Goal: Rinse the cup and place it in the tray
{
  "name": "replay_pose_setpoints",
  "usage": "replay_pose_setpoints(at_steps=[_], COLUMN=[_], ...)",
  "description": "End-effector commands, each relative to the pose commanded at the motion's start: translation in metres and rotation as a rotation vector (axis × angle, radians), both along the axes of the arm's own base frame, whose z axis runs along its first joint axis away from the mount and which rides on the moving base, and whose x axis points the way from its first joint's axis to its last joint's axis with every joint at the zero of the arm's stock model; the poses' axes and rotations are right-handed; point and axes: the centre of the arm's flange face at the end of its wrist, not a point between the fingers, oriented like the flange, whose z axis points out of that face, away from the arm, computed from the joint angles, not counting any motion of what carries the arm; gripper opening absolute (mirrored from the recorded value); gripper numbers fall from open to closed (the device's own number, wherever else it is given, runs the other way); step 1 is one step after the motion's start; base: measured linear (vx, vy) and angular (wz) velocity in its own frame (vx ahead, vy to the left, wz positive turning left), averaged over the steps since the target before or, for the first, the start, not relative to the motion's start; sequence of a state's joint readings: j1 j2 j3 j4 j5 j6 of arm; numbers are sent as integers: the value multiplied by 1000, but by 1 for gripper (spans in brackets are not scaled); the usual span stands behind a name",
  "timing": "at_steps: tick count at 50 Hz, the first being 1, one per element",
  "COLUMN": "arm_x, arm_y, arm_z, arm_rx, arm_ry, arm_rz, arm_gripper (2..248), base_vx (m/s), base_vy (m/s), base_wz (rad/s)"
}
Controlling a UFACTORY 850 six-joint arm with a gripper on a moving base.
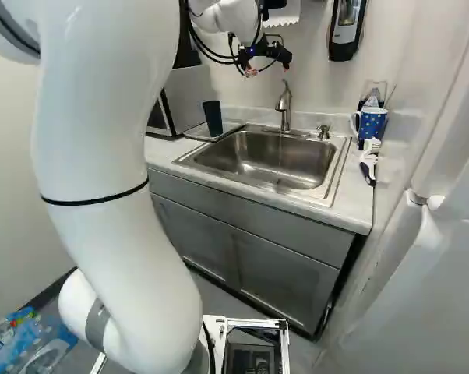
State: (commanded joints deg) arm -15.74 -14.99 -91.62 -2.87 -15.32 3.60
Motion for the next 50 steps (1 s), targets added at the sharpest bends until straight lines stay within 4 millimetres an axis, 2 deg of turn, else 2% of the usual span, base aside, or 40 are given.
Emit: replay_pose_setpoints(at_steps=[16,50], arm_x=[31,54], arm_y=[-6,-16], arm_z=[-3,-6], arm_rx=[-3,-7], arm_ry=[-12,-25], arm_rz=[4,-1], arm_gripper=[247,247], base_vx=[0,0], base_vy=[0,0], base_wz=[0,0])
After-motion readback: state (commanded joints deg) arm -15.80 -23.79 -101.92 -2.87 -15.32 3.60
